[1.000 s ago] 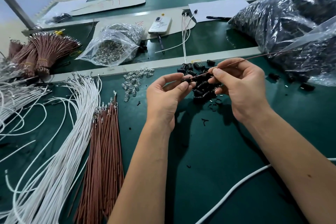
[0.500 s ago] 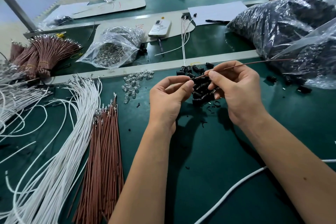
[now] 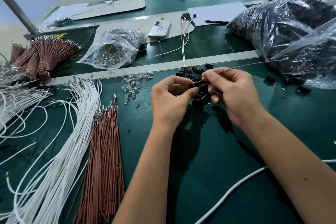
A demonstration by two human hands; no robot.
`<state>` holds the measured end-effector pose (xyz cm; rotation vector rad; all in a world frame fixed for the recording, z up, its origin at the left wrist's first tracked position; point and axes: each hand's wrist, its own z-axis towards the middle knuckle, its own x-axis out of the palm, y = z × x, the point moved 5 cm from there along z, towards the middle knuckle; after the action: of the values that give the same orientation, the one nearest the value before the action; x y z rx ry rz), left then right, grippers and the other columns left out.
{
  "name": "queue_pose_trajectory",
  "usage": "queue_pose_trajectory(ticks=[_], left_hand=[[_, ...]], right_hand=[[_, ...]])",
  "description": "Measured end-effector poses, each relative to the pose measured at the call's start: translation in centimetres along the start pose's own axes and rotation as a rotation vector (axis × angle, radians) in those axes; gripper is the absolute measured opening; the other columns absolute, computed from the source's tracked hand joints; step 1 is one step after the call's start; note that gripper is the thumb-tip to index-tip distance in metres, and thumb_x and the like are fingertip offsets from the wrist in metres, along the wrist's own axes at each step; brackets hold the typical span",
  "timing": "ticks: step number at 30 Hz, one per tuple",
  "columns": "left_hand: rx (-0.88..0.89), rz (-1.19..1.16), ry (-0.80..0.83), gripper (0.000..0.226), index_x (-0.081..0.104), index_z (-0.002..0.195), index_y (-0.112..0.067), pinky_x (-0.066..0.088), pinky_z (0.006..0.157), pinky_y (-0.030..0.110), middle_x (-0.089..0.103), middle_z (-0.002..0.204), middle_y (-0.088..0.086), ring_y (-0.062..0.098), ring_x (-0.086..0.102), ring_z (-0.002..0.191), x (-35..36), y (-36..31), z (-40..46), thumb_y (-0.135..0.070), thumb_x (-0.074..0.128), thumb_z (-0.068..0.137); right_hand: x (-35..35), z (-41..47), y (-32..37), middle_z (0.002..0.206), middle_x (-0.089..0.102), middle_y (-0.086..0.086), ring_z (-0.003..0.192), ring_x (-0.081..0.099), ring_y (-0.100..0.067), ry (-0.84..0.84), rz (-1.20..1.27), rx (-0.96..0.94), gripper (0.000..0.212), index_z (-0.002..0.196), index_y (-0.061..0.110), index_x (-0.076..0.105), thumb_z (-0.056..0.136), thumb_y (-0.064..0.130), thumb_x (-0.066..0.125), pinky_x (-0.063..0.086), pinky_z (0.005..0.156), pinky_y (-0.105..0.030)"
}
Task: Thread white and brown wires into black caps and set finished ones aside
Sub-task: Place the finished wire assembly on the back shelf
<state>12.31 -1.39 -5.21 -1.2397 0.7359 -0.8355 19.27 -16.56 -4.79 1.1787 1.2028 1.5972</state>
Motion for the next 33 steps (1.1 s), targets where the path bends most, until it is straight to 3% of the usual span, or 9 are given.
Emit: queue_pose_trajectory(ticks=[4, 10, 13, 16, 19, 21, 23, 29, 33], left_hand=[[0.002, 0.059, 0.043, 0.018, 0.073, 0.079, -0.011, 0.06, 0.072, 0.03, 0.077, 0.076, 0.001, 0.015, 0.074, 0.072, 0.4, -0.1, -0.2, -0.001, 0.086, 0.072], [-0.022, 0.027, 0.078, 0.026, 0.065, 0.076, -0.013, 0.062, 0.078, 0.045, 0.076, 0.078, 0.005, 0.019, 0.072, 0.072, 0.8, -0.1, -0.3, -0.002, 0.088, 0.069], [-0.035, -0.016, 0.091, 0.028, 0.066, 0.079, -0.016, 0.062, 0.078, 0.045, 0.076, 0.08, 0.006, 0.02, 0.072, 0.073, 0.7, -0.2, -0.3, -0.004, 0.088, 0.069], [-0.036, -0.069, 0.113, 0.03, 0.062, 0.08, -0.011, 0.062, 0.08, 0.047, 0.077, 0.085, 0.009, 0.024, 0.076, 0.082, 0.8, -0.4, -0.4, -0.003, 0.088, 0.069], [-0.081, -0.123, 0.064, 0.032, 0.059, 0.084, -0.011, 0.062, 0.072, 0.035, 0.077, 0.083, 0.01, 0.024, 0.076, 0.078, 0.5, -0.4, -0.4, -0.001, 0.087, 0.072], [-0.122, -0.245, -0.004, 0.029, 0.062, 0.088, -0.014, 0.054, 0.063, 0.019, 0.077, 0.082, 0.007, 0.013, 0.073, 0.072, -0.1, -0.7, -0.4, -0.002, 0.086, 0.074], [-0.168, -0.406, -0.048, 0.026, 0.067, 0.096, -0.014, 0.048, 0.06, 0.012, 0.077, 0.087, 0.009, 0.007, 0.07, 0.074, -0.6, -1.0, -0.1, -0.001, 0.081, 0.079], [-0.328, -0.553, 0.072, 0.016, 0.071, 0.096, -0.018, 0.039, 0.072, 0.027, 0.078, 0.096, 0.001, 0.013, 0.068, 0.089, 0.4, -0.6, -0.3, -0.006, 0.072, 0.086], [-0.359, -0.619, 0.09, 0.023, 0.065, 0.093, -0.017, 0.041, 0.066, 0.025, 0.078, 0.095, 0.006, 0.011, 0.069, 0.074, 0.7, -0.7, -0.4, -0.009, 0.077, 0.075]], right_hand=[[0.0, 0.1, 0.2, 0.073, 0.063, -0.02, 0.057, 0.044, -0.026, 0.044, -0.087, -0.039, 0.021, 0.083, 0.007, 0.078, 0.099, 0.017, 0.069, 0.037, 0.041, -0.024], [0.8, -0.5, 0.4, 0.07, 0.06, -0.014, 0.053, 0.043, -0.012, 0.114, -0.111, -0.05, 0.021, 0.09, 0.012, 0.081, 0.091, 0.031, 0.072, 0.034, 0.041, -0.021], [0.3, -0.3, 0.7, 0.074, 0.054, -0.022, 0.057, 0.042, -0.021, 0.066, -0.066, -0.067, 0.028, 0.094, 0.01, 0.079, 0.101, 0.031, 0.062, 0.035, 0.042, -0.024], [0.8, -0.7, 0.5, 0.074, 0.065, -0.023, 0.058, 0.046, -0.024, 0.133, -0.225, -0.1, 0.026, 0.095, 0.014, 0.083, 0.104, 0.028, 0.062, 0.034, 0.044, -0.022], [1.5, -1.1, 0.1, 0.074, 0.071, 0.006, 0.061, 0.057, -0.005, 0.2, -0.219, -0.089, 0.018, 0.105, 0.022, 0.082, 0.101, 0.027, 0.066, 0.041, 0.046, -0.017], [1.5, -1.0, 0.1, 0.073, 0.07, 0.008, 0.06, 0.056, -0.007, 0.183, -0.191, -0.083, 0.02, 0.11, 0.024, 0.079, 0.098, 0.034, 0.067, 0.045, 0.044, -0.023], [1.4, -1.0, 0.1, 0.076, 0.072, 0.005, 0.058, 0.057, -0.008, 0.174, -0.258, -0.121, 0.017, 0.101, 0.023, 0.079, 0.098, 0.036, 0.068, 0.045, 0.042, -0.025], [2.4, -1.5, 0.3, 0.064, 0.068, 0.01, 0.051, 0.056, 0.0, 0.21, -0.321, -0.187, 0.008, 0.088, 0.02, 0.078, 0.093, 0.027, 0.077, 0.043, 0.049, -0.012], [2.3, -1.7, 0.6, 0.062, 0.065, 0.007, 0.049, 0.052, 0.0, 0.226, -0.299, -0.17, 0.01, 0.082, 0.016, 0.076, 0.091, 0.019, 0.078, 0.04, 0.048, -0.01]])
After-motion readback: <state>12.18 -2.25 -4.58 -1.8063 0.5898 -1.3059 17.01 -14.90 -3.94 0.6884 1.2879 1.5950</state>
